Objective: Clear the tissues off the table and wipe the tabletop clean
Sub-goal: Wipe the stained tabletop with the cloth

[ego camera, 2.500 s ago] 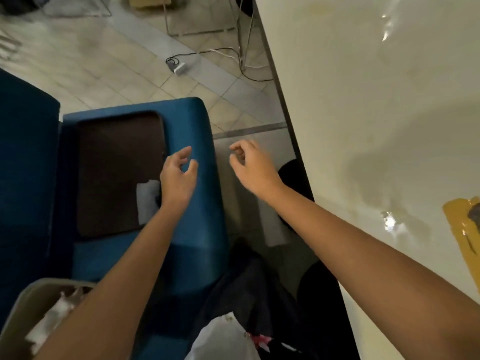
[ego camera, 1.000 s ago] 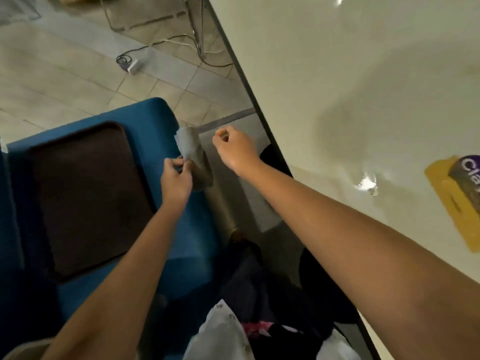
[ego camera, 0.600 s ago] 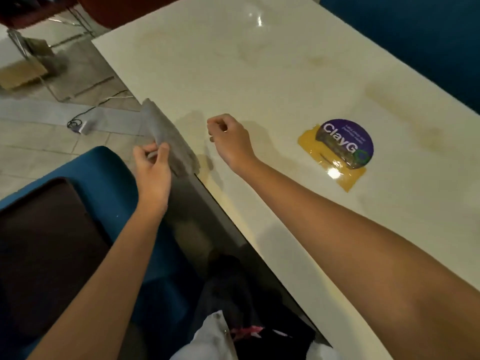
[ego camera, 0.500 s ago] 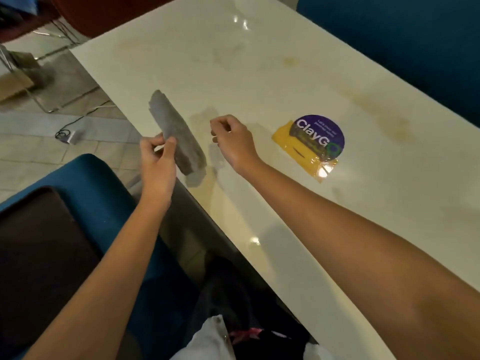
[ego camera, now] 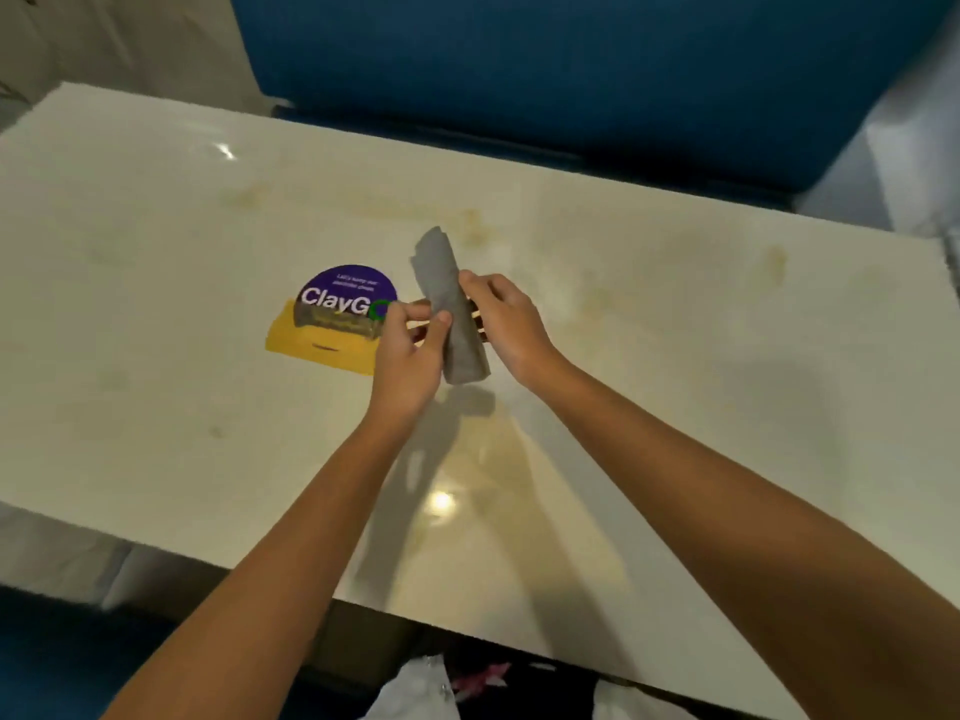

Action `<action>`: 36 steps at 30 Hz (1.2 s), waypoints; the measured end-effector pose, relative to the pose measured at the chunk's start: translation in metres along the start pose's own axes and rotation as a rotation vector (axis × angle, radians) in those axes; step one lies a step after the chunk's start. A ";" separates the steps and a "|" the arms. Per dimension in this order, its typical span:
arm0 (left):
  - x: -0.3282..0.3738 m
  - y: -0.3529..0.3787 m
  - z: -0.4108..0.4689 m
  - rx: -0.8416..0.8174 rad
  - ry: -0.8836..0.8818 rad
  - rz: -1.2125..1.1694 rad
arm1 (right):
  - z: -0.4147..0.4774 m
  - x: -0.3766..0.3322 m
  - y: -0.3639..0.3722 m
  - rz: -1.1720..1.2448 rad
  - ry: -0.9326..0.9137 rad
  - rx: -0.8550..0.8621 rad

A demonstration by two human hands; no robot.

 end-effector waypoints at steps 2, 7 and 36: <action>0.007 0.037 -0.003 -0.111 0.016 -0.001 | 0.001 0.008 -0.038 0.033 0.025 0.095; 0.013 0.104 -0.025 -0.335 0.034 0.041 | -0.013 0.027 -0.099 0.097 0.063 0.215; -0.004 0.323 -0.202 -0.604 0.054 0.373 | -0.116 0.154 -0.390 0.181 0.282 0.359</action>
Point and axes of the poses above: each hand's wrist, its own z-axis towards the middle knuckle, its own y-axis out of the palm, x = y × z, the point moved 7 cm from there along z, towards the middle knuckle, and after that the axes turned 5 degrees about x, right-handed, at the moved point
